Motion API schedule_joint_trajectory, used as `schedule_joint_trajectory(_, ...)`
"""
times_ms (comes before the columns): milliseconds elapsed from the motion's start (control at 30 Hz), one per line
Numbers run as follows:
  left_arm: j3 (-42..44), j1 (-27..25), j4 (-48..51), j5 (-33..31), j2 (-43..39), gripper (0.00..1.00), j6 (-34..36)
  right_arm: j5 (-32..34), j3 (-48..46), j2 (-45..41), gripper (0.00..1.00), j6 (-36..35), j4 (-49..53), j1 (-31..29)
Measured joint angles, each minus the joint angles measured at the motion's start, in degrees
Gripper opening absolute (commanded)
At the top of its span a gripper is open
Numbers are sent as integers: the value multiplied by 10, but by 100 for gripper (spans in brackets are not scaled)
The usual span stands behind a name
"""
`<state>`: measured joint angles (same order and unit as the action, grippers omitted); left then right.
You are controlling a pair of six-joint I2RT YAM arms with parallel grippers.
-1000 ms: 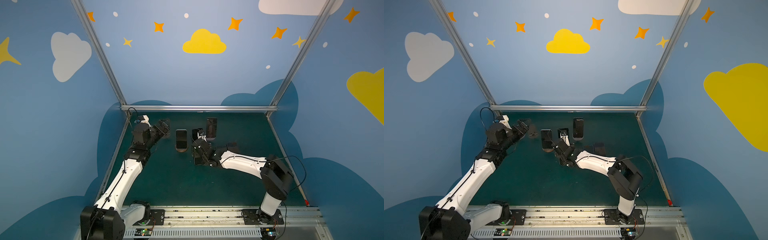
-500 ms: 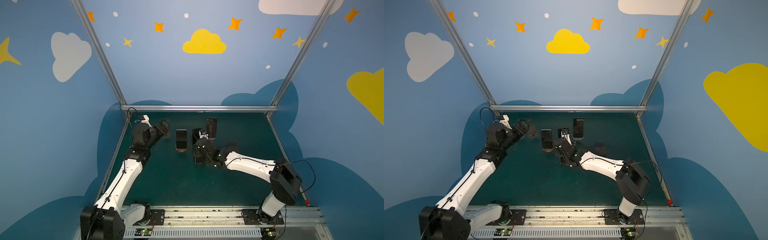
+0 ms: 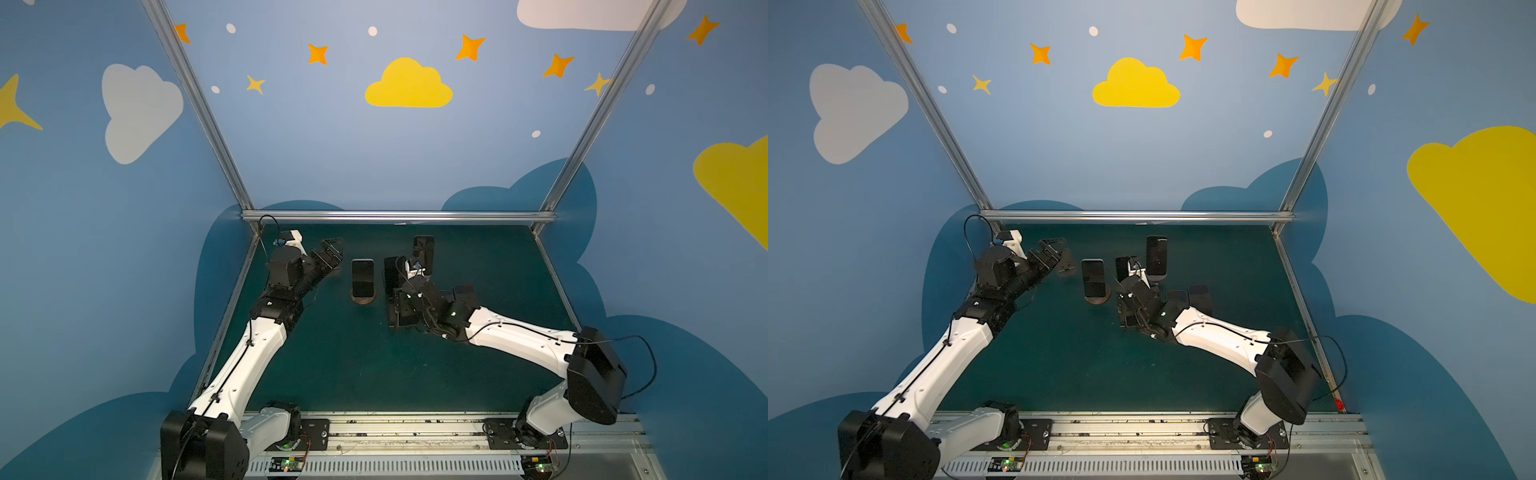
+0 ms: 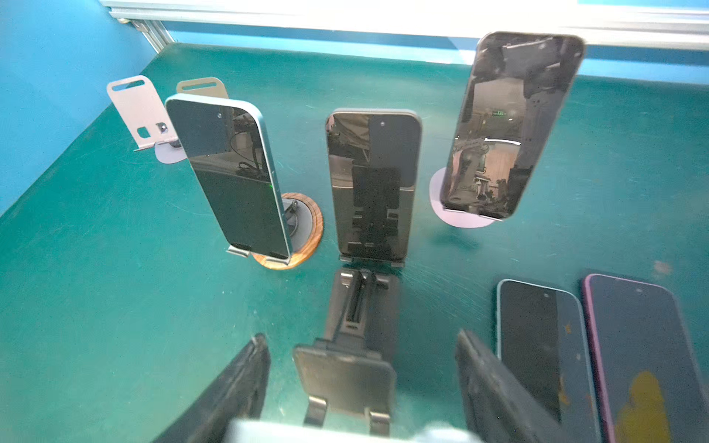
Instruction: Remove the phone from the phone stand
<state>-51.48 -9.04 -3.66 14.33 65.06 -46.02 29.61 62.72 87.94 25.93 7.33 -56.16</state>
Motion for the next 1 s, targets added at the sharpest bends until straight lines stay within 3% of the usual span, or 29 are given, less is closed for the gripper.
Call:
schedule_joint_trajectory(300, 0, -13, 0, 0, 4, 100, 3, 9, -41, -74, 64, -21, 24, 24)
schedule_joint_trajectory(633, 0, -23, 0, -1, 5, 100, 9, 15, -120, -172, 64, -85, 32, 149)
schedule_joint_trajectory(1000, 0, -27, 0, -3, 6, 100, 12, -21, -126, -178, 63, -164, -7, 262)
